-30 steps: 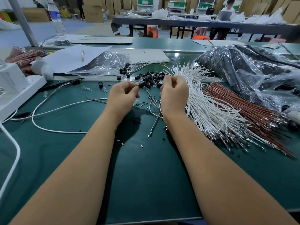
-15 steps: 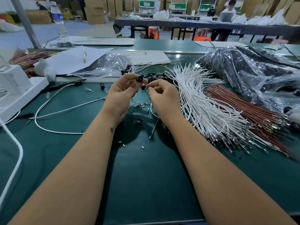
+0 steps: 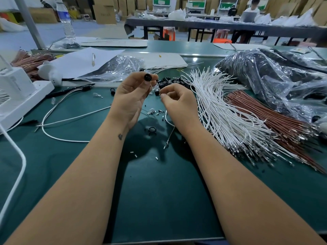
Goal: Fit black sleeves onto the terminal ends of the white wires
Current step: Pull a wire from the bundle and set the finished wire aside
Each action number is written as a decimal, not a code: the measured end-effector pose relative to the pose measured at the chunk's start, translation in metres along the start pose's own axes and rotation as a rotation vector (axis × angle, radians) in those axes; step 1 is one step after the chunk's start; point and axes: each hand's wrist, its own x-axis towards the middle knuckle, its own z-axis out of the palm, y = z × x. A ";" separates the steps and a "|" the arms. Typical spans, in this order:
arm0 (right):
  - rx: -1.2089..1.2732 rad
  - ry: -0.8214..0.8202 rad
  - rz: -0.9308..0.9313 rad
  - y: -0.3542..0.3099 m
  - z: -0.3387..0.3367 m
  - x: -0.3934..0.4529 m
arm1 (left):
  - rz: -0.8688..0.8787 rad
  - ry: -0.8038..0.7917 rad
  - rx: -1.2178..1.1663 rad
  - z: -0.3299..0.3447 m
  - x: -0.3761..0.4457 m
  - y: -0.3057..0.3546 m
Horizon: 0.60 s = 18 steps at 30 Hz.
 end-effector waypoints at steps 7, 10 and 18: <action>0.043 0.038 0.049 -0.002 -0.003 0.000 | -0.007 0.005 0.056 0.000 0.001 -0.003; 0.099 0.049 0.076 -0.004 -0.005 0.000 | -0.017 0.011 0.175 -0.002 0.002 -0.005; 0.473 0.055 0.207 -0.004 -0.014 0.005 | -0.069 0.065 0.628 -0.011 0.002 -0.014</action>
